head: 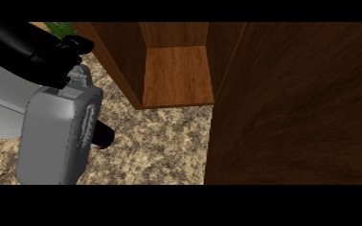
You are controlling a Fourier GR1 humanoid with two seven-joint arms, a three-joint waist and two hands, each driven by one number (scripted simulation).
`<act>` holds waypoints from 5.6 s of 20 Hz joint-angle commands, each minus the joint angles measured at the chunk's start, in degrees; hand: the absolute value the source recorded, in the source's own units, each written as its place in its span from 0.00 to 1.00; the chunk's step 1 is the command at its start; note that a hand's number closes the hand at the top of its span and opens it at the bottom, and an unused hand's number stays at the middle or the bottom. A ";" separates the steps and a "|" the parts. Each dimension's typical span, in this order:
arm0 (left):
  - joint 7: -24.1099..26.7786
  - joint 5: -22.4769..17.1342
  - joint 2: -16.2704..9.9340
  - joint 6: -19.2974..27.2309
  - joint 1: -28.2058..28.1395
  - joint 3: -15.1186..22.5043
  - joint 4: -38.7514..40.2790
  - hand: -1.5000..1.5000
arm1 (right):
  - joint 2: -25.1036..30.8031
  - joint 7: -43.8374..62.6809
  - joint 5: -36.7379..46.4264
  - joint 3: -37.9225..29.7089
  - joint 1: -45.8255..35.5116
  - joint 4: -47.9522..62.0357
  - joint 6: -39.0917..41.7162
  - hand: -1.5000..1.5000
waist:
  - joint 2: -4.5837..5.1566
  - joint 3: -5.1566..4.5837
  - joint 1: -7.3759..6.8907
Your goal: Pick up the wine, place it into the cabinet and close the cabinet
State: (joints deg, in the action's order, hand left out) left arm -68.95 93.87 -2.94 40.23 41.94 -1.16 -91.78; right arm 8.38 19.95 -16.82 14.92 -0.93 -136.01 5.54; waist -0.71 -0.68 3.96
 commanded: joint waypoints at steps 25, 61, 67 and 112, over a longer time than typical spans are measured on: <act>-16.43 -0.88 2.83 0.66 3.44 4.33 0.12 0.00 | 1.43 2.90 2.81 -6.27 -2.22 -1.36 -5.03 0.00 | 1.22 0.64 -0.25; -16.46 -0.44 2.94 33.24 -32.76 5.31 2.28 0.00 | 2.57 -1.18 -6.93 -15.99 8.25 -4.16 5.26 0.00 | 0.65 0.63 -2.86; -16.29 -1.89 2.94 40.28 -38.07 5.79 4.43 0.00 | 0.78 -1.16 -3.58 -13.58 10.53 -6.06 5.15 0.00 | 0.56 0.60 -3.07; -13.14 -15.57 2.93 45.70 -39.09 10.48 6.69 1.00 | -1.19 -2.53 -2.30 -13.62 10.83 -4.21 7.90 0.00 | 0.49 0.07 -3.06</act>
State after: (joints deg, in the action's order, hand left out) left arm -81.74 79.97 -0.04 85.67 2.51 7.87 -83.22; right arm 7.33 16.09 -18.86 1.15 9.46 -136.31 14.29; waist -0.22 -0.45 0.85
